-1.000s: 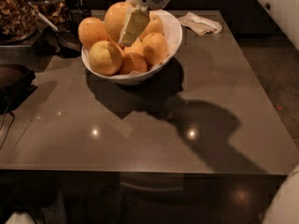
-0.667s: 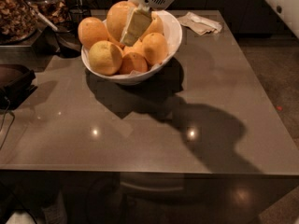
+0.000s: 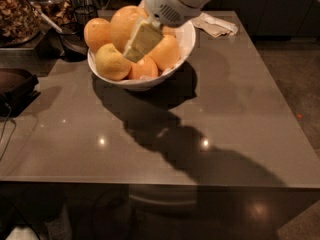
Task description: Pick orange from white bowl
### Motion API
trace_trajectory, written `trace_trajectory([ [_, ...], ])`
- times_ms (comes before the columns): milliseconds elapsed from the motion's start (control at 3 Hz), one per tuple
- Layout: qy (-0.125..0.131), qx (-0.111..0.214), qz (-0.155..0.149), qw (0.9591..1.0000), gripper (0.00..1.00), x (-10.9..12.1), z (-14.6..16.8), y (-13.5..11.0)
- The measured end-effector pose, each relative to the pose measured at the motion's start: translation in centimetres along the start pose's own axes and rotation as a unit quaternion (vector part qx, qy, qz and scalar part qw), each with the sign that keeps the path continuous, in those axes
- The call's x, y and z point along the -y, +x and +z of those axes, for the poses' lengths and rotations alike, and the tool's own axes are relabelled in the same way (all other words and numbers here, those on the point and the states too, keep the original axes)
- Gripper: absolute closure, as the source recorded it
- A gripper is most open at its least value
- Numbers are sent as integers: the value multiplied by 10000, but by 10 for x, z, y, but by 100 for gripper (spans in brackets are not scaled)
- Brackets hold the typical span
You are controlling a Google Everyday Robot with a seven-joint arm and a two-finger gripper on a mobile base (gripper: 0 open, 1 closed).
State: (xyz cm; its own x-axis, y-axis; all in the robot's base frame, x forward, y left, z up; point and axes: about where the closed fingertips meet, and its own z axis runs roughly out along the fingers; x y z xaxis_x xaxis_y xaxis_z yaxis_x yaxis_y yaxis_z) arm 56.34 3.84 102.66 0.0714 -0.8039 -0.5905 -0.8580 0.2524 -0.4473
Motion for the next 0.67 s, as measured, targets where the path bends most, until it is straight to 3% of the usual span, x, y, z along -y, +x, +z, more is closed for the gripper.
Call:
trace_trajectory([
  [667, 267, -100, 278, 9992, 100, -40, -25, -3],
])
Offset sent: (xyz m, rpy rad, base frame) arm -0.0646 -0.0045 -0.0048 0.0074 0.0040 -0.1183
